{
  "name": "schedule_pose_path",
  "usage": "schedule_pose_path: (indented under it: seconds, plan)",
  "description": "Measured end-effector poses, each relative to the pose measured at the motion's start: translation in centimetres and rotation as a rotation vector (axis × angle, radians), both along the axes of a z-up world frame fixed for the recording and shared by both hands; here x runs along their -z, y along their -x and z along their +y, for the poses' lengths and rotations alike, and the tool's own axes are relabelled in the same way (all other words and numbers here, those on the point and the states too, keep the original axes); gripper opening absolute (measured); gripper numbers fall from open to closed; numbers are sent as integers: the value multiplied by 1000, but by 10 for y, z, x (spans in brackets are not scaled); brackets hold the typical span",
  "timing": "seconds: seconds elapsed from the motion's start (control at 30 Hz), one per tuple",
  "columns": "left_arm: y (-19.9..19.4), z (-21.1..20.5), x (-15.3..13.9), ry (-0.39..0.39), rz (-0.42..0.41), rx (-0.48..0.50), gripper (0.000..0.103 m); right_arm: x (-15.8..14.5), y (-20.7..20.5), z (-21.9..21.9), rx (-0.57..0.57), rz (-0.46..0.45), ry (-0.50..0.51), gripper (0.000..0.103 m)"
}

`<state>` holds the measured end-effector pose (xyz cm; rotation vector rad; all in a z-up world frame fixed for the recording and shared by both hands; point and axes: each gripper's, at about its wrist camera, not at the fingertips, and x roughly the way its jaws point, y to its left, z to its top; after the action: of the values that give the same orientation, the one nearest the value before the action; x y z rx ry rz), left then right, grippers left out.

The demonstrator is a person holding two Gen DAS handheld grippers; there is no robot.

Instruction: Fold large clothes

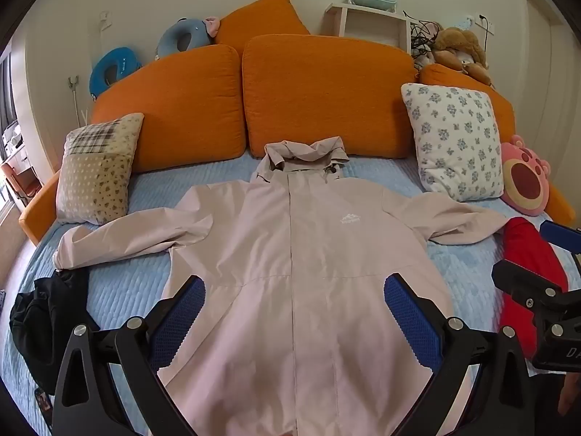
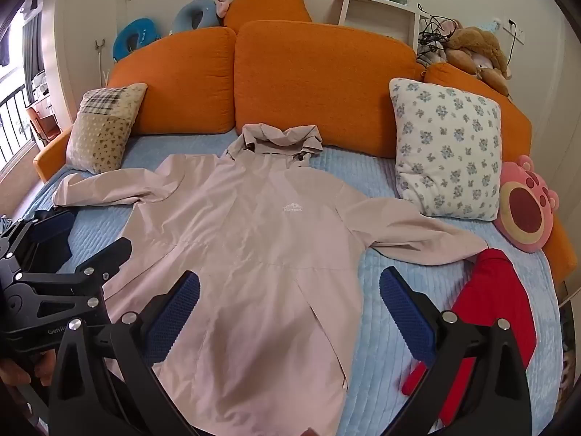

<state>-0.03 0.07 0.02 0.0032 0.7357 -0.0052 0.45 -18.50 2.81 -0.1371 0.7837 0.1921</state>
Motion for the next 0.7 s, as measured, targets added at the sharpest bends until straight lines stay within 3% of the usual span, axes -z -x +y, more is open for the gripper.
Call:
schedule_pose_path:
  seconds: [0.7]
  plan:
    - [-1,-1,-10,-30,-7,2,100,0,3,6,-7,-1,14,98]
